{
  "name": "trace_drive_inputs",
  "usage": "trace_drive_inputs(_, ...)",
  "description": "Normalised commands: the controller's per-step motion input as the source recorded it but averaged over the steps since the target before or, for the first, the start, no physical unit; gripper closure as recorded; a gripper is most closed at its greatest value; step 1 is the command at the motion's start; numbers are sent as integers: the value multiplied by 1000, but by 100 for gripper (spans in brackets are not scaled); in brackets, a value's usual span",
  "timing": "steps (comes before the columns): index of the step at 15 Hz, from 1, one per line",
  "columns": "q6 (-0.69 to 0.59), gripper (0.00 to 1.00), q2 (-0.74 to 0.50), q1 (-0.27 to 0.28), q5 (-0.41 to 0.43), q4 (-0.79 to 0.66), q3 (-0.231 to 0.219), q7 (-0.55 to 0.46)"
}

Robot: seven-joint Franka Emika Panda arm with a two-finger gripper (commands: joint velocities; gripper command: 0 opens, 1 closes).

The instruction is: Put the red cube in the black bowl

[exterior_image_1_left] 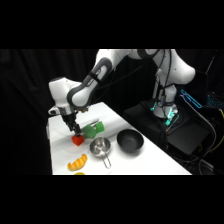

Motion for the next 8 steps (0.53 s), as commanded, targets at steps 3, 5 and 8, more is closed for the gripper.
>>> trace_drive_inputs(3, -64, 0, 183, -96, -68, 272, 115, -232)
trace_drive_inputs(5, -55, 0, 154, -94, -80, 244, 108, -229)
trace_drive_inputs(8, -47, 0, 146, -86, -98, 245, 96, -222)
